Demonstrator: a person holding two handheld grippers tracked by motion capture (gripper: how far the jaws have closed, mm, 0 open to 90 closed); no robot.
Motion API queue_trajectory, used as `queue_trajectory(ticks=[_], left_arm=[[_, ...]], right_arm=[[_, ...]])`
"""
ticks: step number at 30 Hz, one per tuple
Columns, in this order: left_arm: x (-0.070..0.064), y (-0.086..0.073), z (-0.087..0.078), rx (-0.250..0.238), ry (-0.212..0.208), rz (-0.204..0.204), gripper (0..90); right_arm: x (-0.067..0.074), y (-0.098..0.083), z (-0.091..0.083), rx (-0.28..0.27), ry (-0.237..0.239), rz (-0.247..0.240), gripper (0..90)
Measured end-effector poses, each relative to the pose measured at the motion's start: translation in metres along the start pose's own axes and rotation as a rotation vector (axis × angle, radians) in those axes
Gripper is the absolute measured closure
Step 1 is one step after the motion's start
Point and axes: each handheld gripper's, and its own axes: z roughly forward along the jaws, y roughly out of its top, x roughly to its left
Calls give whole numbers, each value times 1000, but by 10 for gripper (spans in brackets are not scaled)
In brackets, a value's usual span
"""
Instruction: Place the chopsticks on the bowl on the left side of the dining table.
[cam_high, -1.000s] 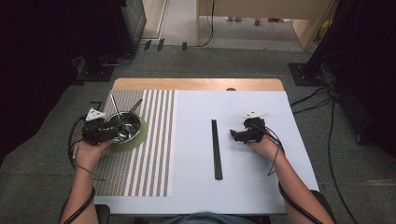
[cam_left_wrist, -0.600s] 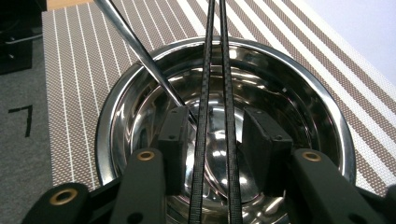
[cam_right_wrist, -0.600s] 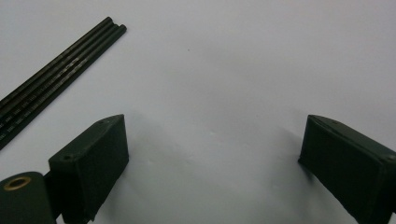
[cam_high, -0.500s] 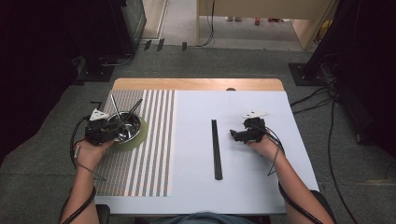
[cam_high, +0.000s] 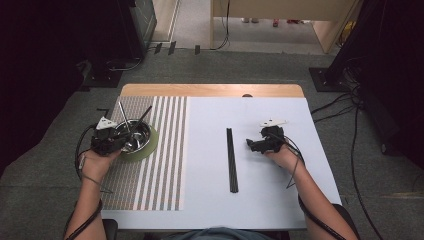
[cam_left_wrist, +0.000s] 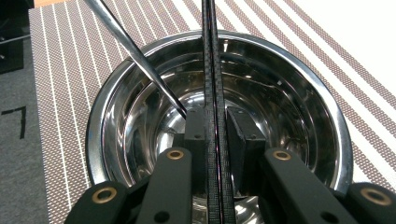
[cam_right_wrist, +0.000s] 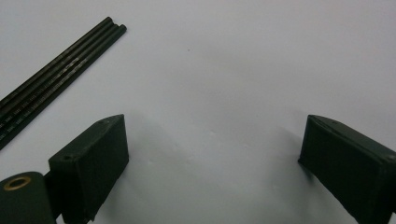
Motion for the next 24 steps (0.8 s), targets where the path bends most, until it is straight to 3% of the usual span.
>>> queue_trajectory(ticks=[13, 19, 24], left_arm=[[0, -1, -2, 9, -24, 32, 805], [3, -3, -4, 6, -36, 21, 802], [3, -3, -8, -19, -30, 6, 692]], right_arm=[[0, 0, 0, 0, -1, 0, 74], [0, 0, 0, 0, 0, 0, 74], [0, 0, 0, 0, 0, 0, 74]])
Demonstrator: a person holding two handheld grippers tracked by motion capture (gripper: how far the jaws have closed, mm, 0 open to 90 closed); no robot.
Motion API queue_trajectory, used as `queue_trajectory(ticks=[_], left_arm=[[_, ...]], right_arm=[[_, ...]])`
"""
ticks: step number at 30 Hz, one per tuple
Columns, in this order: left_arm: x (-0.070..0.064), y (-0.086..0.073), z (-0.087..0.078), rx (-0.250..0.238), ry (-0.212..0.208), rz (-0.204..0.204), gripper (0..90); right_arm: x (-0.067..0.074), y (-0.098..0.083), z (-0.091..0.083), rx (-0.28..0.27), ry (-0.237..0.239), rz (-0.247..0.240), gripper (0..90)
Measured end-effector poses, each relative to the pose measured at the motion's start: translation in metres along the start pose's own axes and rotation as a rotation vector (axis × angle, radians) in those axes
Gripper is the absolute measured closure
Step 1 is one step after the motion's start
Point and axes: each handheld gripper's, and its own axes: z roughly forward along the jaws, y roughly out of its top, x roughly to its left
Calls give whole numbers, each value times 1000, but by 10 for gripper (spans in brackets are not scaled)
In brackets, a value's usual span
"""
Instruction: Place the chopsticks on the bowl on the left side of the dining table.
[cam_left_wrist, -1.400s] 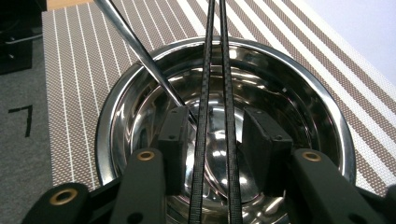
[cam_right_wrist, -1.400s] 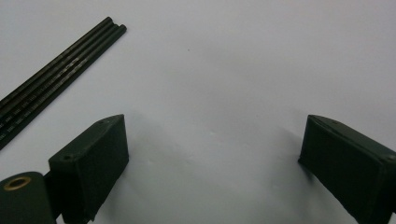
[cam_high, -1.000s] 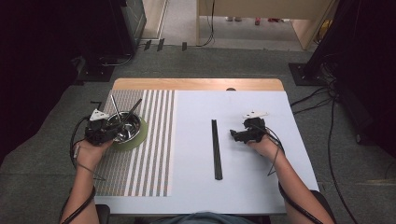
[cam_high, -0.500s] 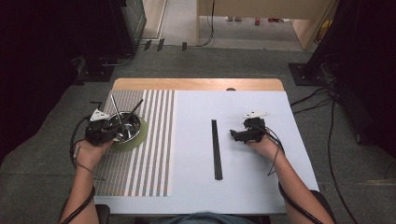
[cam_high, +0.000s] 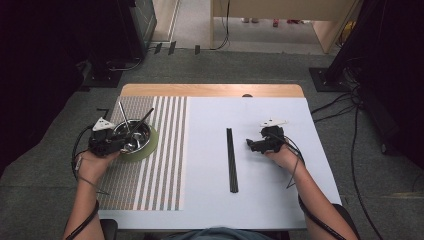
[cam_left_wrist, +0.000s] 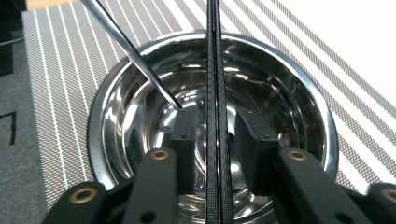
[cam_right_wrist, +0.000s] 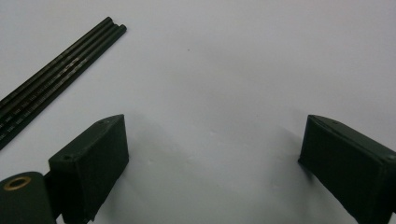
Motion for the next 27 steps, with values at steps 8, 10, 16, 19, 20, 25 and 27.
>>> queue_trajectory(ticks=[8, 10, 16, 19, 20, 25, 27], left_arm=[[-5, -1, -16, -59, 69, -36, 510], [-6, -2, -19, -71, 84, -44, 481], [-8, -14, -30, -68, 113, -39, 444], [-7, -18, -35, -80, 122, -52, 434], [-6, -19, -36, -81, 125, -54, 434], [-3, -25, -42, -79, 135, -73, 432], [-3, -26, -43, -73, 138, -72, 432]], right_arm=[[0, 0, 0, 0, 0, 0, 74], [0, 0, 0, 0, 0, 0, 74], [0, 0, 0, 0, 0, 1, 74], [0, 0, 0, 0, -1, 0, 74], [0, 0, 0, 1, -1, 1, 74], [0, 0, 0, 0, 0, 1, 74], [0, 0, 0, 0, 0, 0, 74]])
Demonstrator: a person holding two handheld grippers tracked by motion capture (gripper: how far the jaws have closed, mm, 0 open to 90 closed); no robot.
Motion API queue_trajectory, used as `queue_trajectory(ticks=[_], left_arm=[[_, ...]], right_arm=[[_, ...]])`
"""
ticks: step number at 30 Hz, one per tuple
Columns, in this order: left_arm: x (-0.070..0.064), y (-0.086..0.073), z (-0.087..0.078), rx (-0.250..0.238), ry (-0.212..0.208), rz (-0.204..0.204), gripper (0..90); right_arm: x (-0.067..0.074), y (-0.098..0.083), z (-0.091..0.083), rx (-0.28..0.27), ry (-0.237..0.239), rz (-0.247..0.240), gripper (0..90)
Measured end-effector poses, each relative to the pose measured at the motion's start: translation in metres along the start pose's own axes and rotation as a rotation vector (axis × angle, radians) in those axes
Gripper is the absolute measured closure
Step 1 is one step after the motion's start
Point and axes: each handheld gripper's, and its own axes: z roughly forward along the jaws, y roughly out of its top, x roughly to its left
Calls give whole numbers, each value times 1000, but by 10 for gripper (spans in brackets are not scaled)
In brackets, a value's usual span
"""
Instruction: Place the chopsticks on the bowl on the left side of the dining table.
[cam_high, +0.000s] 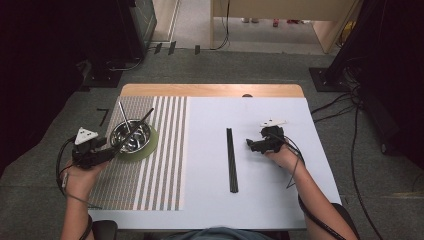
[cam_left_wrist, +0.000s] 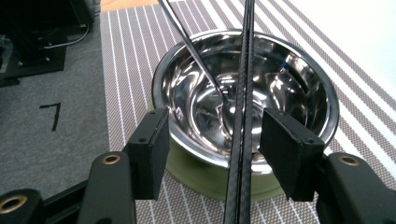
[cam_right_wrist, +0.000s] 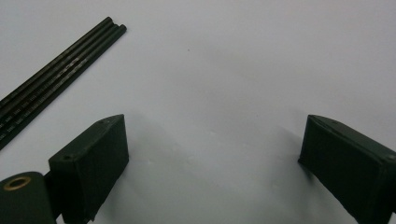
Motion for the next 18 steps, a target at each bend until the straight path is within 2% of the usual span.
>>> queue_trajectory(ticks=[13, 18], left_arm=[[1, -9, -3, 24, -9, 27, 432], [1, -11, -1, 50, -2, 34, 429]], right_arm=[[0, 0, 0, -2, 1, 1, 74], [0, 0, 0, -2, 1, 1, 74]])
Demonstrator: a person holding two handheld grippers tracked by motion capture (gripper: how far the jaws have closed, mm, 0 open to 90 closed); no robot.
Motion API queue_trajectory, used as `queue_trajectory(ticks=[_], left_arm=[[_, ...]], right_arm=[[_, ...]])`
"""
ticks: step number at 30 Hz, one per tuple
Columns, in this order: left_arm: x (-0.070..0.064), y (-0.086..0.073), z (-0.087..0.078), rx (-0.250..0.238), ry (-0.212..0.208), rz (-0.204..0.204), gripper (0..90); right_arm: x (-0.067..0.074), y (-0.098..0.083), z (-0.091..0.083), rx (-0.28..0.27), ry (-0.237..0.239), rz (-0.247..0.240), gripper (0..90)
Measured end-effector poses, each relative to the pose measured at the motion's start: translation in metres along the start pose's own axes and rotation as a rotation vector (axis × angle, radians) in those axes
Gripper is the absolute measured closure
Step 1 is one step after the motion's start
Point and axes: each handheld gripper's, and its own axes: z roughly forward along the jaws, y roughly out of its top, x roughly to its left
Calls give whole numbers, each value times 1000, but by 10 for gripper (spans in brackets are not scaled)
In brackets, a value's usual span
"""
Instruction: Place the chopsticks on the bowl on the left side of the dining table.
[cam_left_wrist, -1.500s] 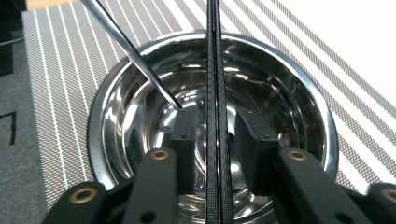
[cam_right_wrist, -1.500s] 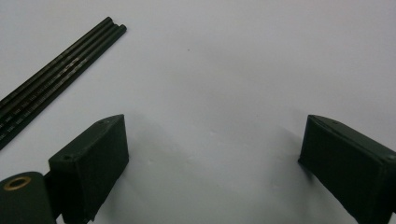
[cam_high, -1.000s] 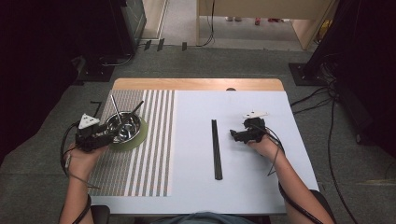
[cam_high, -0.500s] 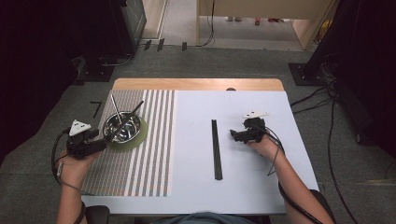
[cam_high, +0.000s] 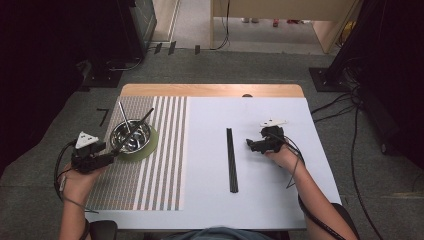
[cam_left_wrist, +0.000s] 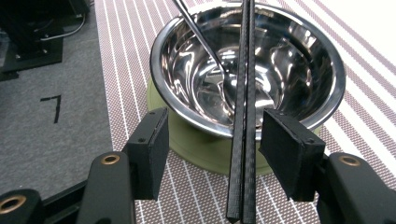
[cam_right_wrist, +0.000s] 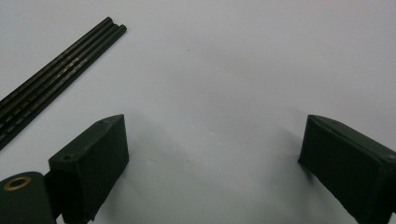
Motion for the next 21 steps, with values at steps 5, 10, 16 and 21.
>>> queue_trajectory(ticks=[5, 10, 16, 21], left_arm=[[2, -1, 0, 11, 8, 1, 431], [6, -2, -1, 13, 30, -18, 432], [10, -3, 1, 12, 48, -34, 433], [16, -2, 1, 0, 69, -53, 433]], right_arm=[[0, 0, 0, 1, -1, 1, 74], [0, 0, 0, 0, 0, 0, 74], [0, 0, 0, 1, -1, 1, 74], [0, 0, 0, 1, -1, 1, 74]])
